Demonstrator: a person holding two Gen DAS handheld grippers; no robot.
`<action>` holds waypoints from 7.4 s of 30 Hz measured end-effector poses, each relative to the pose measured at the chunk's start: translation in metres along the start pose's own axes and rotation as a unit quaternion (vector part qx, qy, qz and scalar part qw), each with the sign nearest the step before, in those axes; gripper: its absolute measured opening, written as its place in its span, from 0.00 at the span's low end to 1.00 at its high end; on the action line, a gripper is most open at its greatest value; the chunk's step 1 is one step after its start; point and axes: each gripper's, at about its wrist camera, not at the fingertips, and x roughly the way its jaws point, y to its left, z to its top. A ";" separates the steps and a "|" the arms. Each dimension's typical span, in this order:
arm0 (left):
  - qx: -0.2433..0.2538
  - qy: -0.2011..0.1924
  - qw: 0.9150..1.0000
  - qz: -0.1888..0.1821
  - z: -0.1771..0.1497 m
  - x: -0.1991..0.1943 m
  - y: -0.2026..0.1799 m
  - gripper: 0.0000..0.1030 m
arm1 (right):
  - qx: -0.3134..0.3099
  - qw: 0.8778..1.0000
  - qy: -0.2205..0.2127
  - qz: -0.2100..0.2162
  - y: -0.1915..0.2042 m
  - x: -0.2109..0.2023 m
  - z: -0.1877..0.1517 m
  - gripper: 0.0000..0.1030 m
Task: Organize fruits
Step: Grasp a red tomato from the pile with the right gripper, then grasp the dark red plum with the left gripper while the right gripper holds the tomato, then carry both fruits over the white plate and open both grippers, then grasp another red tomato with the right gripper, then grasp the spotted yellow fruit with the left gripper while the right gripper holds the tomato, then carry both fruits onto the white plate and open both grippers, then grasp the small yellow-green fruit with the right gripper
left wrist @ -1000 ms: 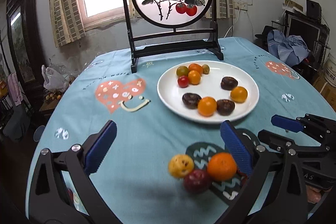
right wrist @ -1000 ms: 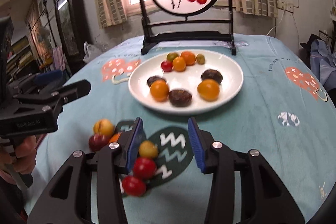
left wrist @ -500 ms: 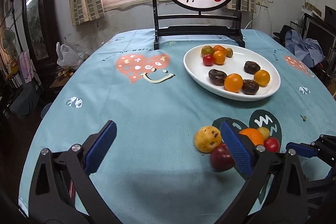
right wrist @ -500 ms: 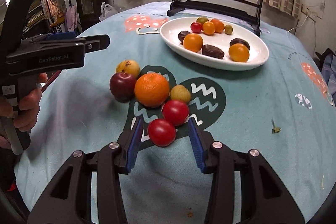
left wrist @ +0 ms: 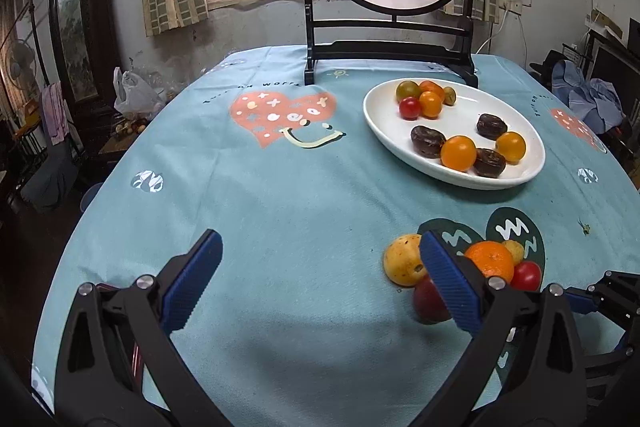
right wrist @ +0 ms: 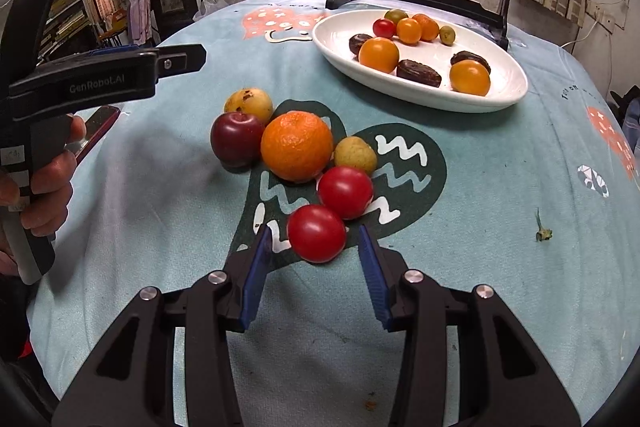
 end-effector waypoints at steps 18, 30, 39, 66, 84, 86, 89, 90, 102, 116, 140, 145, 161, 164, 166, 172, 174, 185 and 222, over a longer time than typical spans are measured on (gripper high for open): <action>0.030 0.016 0.996 -0.084 -0.019 -0.006 -0.012 0.86 | 0.073 0.994 -0.053 0.054 -0.030 -0.029 0.005 0.27; 0.116 0.049 0.983 -0.130 -0.039 0.007 -0.051 0.45 | 0.084 0.993 -0.062 0.056 -0.034 -0.036 0.004 0.27; 0.137 0.070 0.978 -0.144 -0.037 0.024 -0.064 0.42 | 0.085 0.993 -0.065 0.056 -0.031 -0.039 0.002 0.27; 0.095 0.023 0.978 -0.183 0.028 0.002 -0.055 0.38 | 0.065 0.992 -0.112 -0.003 -0.040 -0.027 0.053 0.27; 0.084 0.006 0.992 -0.097 0.111 0.086 -0.089 0.82 | 0.124 0.985 -0.116 -0.045 -0.111 0.022 0.117 0.40; 0.079 -0.001 0.992 -0.101 0.111 0.073 -0.082 0.84 | 0.118 0.985 -0.120 -0.045 -0.107 0.014 0.113 0.40; 0.053 -0.014 0.993 -0.103 0.103 0.047 -0.064 0.92 | 0.109 0.984 -0.131 -0.045 -0.094 -0.001 0.100 0.40; 0.044 -0.018 0.994 -0.103 0.098 0.039 -0.058 0.93 | 0.106 0.984 -0.134 -0.045 -0.090 -0.006 0.094 0.42; -0.026 0.024 0.995 -0.089 0.010 0.026 0.003 0.98 | 0.046 0.997 -0.067 0.018 -0.032 -0.011 0.031 0.43; -0.033 0.024 0.996 -0.075 0.007 0.024 0.007 0.98 | 0.020 1.000 -0.014 0.001 -0.020 0.007 0.017 0.43; 0.042 0.046 0.996 -0.069 -0.006 0.034 -0.018 0.94 | 0.092 0.994 -0.058 0.009 -0.052 -0.012 0.023 0.29; 0.069 0.050 0.994 -0.075 -0.010 0.035 -0.026 0.88 | 0.088 0.994 -0.057 0.009 -0.050 -0.012 0.023 0.29; 0.129 0.074 0.984 -0.096 -0.020 0.052 -0.054 0.56 | 0.089 0.994 -0.056 0.004 -0.049 -0.013 0.021 0.29; 0.127 0.084 0.983 -0.099 -0.020 0.059 -0.055 0.46 | 0.088 0.994 -0.057 0.003 -0.049 -0.012 0.021 0.29; 0.122 0.085 0.983 -0.105 -0.020 0.060 -0.054 0.42 | 0.088 0.994 -0.058 0.003 -0.050 -0.013 0.021 0.29; 0.121 0.082 0.984 -0.105 -0.021 0.058 -0.054 0.38 | 0.088 0.994 -0.060 0.002 -0.050 -0.013 0.021 0.29; 0.117 0.083 0.984 -0.110 -0.020 0.057 -0.053 0.37 | 0.088 0.994 -0.061 0.002 -0.049 -0.014 0.021 0.29; 0.096 0.040 0.986 -0.131 -0.011 0.023 -0.049 0.37 | 0.089 0.992 -0.089 0.016 -0.045 -0.027 0.019 0.29; -0.023 0.033 0.994 -0.102 0.008 0.029 -0.019 0.98 | -0.001 0.997 -0.078 -0.015 -0.035 -0.008 0.036 0.43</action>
